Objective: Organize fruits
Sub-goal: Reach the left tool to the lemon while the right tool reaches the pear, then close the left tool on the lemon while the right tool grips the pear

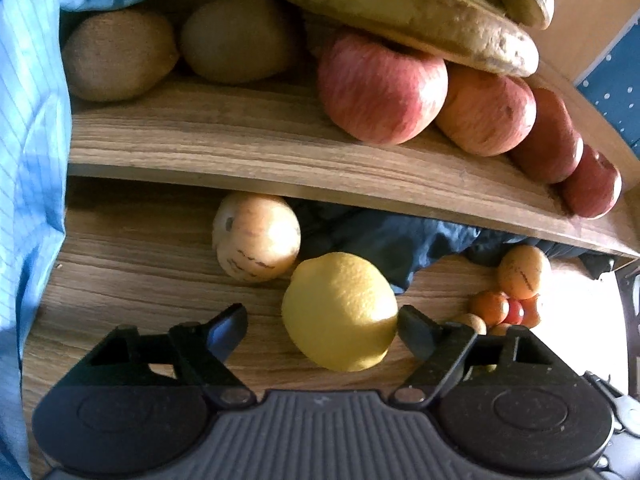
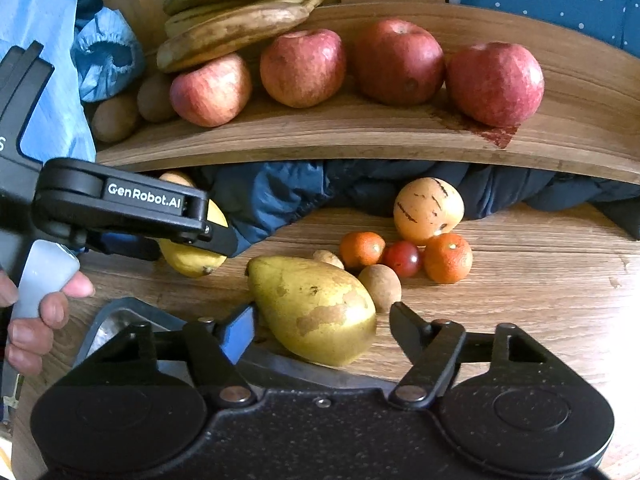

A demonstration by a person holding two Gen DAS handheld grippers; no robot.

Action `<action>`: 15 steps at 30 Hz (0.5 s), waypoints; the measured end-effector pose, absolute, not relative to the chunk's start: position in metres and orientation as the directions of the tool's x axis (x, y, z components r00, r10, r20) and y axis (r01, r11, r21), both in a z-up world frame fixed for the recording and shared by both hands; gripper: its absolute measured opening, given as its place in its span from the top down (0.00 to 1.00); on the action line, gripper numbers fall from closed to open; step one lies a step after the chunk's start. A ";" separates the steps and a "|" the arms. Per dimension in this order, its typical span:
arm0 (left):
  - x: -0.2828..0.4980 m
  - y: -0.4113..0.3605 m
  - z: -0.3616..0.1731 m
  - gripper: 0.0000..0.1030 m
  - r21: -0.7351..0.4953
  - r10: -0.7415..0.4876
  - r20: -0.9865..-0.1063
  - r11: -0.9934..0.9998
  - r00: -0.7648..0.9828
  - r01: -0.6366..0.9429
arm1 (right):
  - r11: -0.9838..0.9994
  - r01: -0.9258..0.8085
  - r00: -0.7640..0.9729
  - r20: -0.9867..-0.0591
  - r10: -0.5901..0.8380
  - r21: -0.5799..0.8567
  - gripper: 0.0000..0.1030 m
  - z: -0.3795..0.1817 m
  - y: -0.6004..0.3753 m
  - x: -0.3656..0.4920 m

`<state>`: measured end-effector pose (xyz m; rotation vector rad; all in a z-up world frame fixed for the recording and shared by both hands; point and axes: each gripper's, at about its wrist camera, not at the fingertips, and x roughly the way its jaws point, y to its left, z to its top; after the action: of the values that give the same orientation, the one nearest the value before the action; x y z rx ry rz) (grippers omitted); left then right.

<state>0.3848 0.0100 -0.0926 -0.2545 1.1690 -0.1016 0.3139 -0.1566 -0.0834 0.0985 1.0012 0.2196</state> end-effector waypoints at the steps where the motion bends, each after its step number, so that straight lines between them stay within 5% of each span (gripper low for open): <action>1: 0.384 0.012 -0.091 0.22 -0.256 -0.215 -0.895 0.965 0.392 -0.056 | 0.973 -0.140 0.519 -0.824 0.229 0.182 0.32 -0.084 -0.156 0.315; 7: 0.384 0.018 -0.087 0.27 -0.278 -0.221 -0.889 0.956 0.402 -0.089 | 0.975 -0.145 0.515 -0.829 0.221 0.170 0.35 -0.085 -0.152 0.320; 10: 0.383 0.018 -0.086 0.39 -0.307 -0.250 -0.882 0.948 0.400 -0.085 | 0.976 -0.144 0.518 -0.828 0.215 0.163 0.35 -0.085 -0.151 0.321; 15: 0.379 0.020 -0.084 0.39 -0.308 -0.249 -0.881 0.947 0.403 -0.089 | 0.976 -0.135 0.525 -0.823 0.218 0.172 0.40 -0.086 -0.151 0.322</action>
<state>0.3794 0.0202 -0.0842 -0.3299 1.1575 -0.1035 0.3220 -0.1514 -0.0857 0.0903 0.9962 0.2114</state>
